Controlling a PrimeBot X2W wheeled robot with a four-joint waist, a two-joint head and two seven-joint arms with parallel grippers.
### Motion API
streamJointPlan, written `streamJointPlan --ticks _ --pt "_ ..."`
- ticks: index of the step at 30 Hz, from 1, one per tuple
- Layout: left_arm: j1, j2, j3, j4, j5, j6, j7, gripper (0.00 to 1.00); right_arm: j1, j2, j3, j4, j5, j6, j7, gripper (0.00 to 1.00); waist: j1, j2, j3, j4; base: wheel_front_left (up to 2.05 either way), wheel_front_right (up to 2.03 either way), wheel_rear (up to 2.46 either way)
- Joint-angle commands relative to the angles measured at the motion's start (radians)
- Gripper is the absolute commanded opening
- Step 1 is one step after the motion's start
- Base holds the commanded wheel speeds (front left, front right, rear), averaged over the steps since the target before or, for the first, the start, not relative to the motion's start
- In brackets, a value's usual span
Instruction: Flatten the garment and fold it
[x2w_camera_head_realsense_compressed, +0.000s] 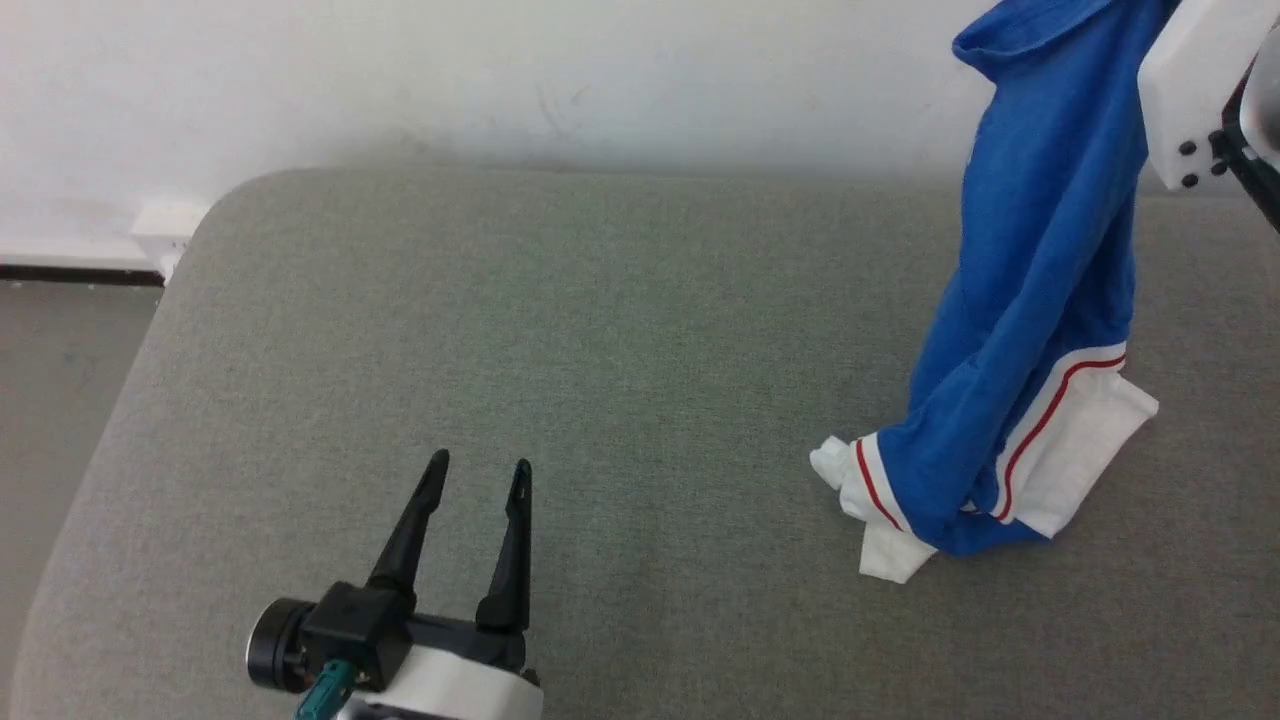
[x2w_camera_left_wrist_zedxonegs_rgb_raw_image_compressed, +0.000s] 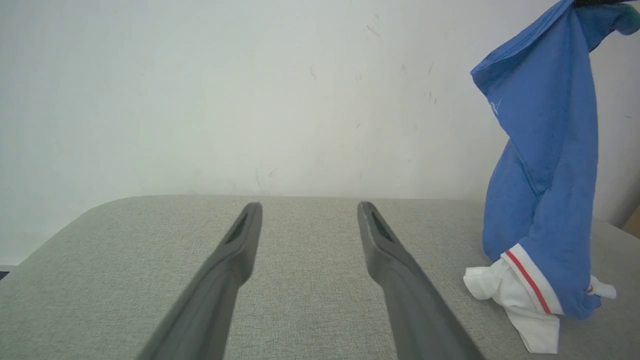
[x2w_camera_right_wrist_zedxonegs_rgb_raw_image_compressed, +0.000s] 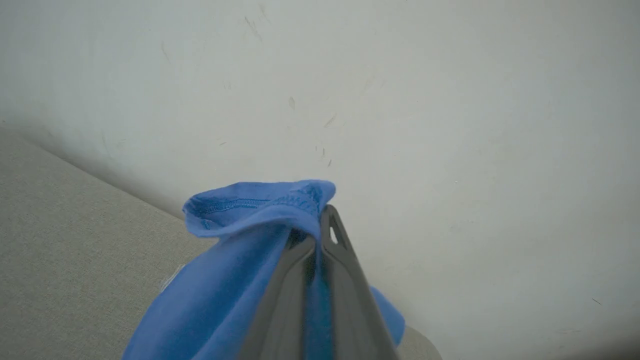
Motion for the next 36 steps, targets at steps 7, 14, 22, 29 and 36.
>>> streamJointPlan --ticks 7,14,22,29,36 --pt "-0.078 -0.005 -0.038 0.019 -0.02 -0.015 -0.005 1.0 -0.1 0.02 0.026 0.176 -0.06 -0.001 -0.033 0.0 0.0 0.0 0.162 0.114 0.0 0.0 0.0" --pt "-0.166 -0.005 -0.103 0.028 -0.059 -0.011 -0.005 1.0 -0.135 0.013 0.02 0.293 -0.082 -0.001 -0.047 0.0 0.0 0.0 0.282 0.195 0.0 0.0 0.0" --pt "-0.236 -0.006 -0.179 0.051 -0.107 0.008 -0.005 1.0 -0.117 0.019 -0.002 0.41 -0.075 -0.001 0.001 0.0 0.0 0.0 0.356 0.27 0.0 0.0 0.0" --pt "-0.248 -0.006 -0.195 0.066 -0.123 0.026 -0.005 1.0 -0.13 0.029 -0.028 0.455 -0.071 -0.001 0.068 1.0 0.0 0.0 0.361 0.278 0.0 0.0 0.0" --pt "-0.234 -0.006 -0.164 0.075 -0.11 0.032 -0.005 1.0 -0.181 0.064 0.008 0.401 -0.01 -0.001 0.013 1.0 0.0 0.0 0.296 0.205 0.0 0.0 0.0"
